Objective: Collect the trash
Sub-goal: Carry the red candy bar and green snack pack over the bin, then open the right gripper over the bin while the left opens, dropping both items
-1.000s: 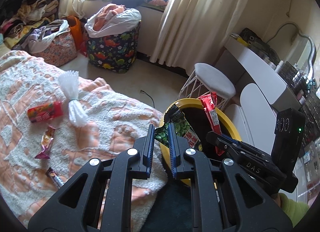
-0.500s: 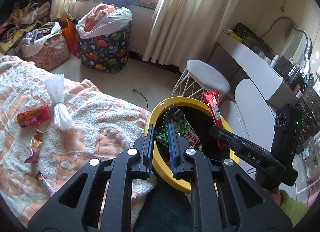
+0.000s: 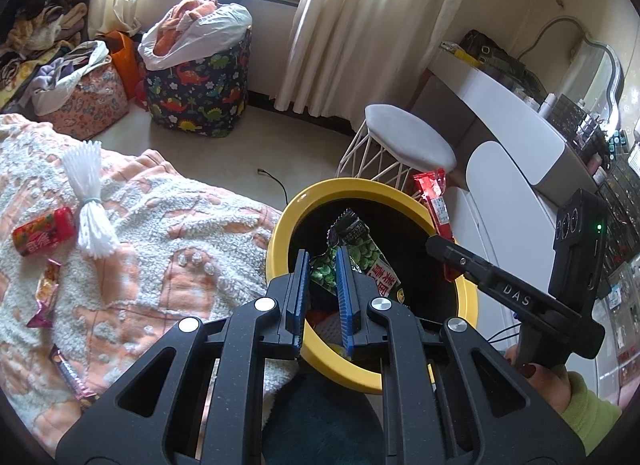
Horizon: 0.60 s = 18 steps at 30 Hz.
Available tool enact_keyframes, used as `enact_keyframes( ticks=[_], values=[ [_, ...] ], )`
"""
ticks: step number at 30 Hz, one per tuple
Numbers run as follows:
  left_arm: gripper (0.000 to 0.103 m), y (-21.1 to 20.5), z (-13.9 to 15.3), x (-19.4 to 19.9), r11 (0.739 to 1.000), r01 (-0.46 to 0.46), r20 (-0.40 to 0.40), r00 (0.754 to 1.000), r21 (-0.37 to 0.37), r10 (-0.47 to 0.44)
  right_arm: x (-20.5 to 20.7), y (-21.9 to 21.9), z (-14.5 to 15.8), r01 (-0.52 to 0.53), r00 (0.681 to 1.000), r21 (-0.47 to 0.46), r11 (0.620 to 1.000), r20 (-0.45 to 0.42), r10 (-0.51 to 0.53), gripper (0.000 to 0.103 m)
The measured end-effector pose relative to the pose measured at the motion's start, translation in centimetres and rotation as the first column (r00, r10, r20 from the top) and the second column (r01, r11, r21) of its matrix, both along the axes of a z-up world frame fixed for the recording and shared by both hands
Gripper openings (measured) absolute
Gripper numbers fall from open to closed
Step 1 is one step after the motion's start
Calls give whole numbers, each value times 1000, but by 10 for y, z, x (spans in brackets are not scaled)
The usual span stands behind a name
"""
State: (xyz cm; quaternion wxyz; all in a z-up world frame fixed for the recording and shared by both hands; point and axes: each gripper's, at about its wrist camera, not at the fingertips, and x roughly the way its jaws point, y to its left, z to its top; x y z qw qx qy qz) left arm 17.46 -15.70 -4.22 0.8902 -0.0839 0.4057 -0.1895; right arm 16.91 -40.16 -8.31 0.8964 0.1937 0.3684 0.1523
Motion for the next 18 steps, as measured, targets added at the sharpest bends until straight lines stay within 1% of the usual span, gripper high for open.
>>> enact_keyframes(
  ticks=[18],
  values=[
    [9, -32, -26, 22, 999, 30, -38, 999, 32, -29, 6, -17, -19, 66, 996, 12, 998, -65, -65, 26]
  ],
)
